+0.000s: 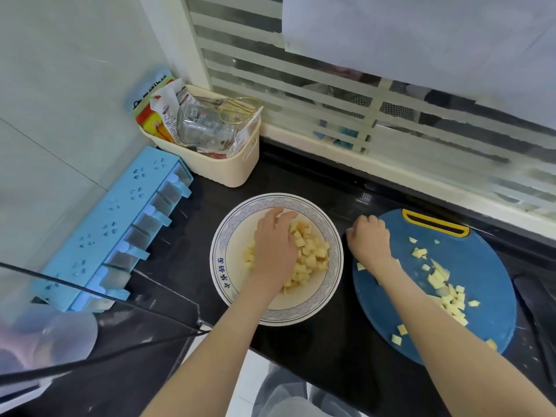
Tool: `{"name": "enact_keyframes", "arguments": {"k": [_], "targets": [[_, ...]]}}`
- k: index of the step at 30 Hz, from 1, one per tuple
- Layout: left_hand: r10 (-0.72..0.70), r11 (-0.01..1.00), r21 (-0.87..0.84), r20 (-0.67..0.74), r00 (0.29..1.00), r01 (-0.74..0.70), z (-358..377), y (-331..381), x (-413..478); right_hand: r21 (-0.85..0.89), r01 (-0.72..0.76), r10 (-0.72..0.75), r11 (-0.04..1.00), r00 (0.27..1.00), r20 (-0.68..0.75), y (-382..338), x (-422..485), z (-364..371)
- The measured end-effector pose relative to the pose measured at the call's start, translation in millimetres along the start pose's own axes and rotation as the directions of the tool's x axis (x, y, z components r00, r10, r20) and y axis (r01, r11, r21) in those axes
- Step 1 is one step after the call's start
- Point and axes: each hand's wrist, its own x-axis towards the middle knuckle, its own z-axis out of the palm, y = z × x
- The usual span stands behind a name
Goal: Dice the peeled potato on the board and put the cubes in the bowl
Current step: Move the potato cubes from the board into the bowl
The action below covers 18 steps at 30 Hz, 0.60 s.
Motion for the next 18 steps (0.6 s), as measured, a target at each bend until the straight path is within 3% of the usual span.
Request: {"name": "enact_keyframes", "arguments": {"k": [3,5,7,9,11,14,16,18], "targets": [[-0.013,1.0,-0.012,-0.018,1.0,0.013,-5.2,0.2,3.0,0.325,0.107,-0.06,0.94,0.986,-0.153,-13.8,-10.9,-18.7],[-0.01,1.0,-0.018,-0.014,1.0,0.01,-6.8,0.6,5.3,0.422,0.272,-0.213,0.865,0.96,-0.183,-29.2,-25.8,-31.8],[0.005,1.0,-0.012,-0.008,1.0,-0.005,-7.6,2.3,6.8,0.367,0.394,-0.397,0.843,0.915,-0.069,-42.6,-39.7,-36.9],[0.029,1.0,-0.007,-0.007,1.0,-0.029,-8.4,7.4,7.0,0.256,0.434,-0.466,0.864,0.881,0.079,-45.1,-47.8,-34.4],[0.047,0.997,-0.053,-0.02,0.999,-0.048,-7.9,19.4,4.9,0.338,0.389,-0.427,0.857,0.904,0.041,-37.4,-53.3,-35.3],[0.095,0.976,-0.192,-0.04,0.995,-0.101,4.1,53.2,-4.2,0.509,0.258,-0.197,0.821,0.965,-0.171,-5.0,-62.2,-41.7],[0.179,0.954,-0.252,0.034,0.983,-0.165,24.2,78.8,-17.6,0.469,0.137,-0.049,0.872,0.979,-0.195,34.3,-70.8,-36.3],[0.25,0.939,-0.287,0.194,0.949,-0.188,51.9,96.1,-34.2,0.415,-0.029,0.098,0.909,0.984,-0.146,78.3,-88.1,-25.8]]}}
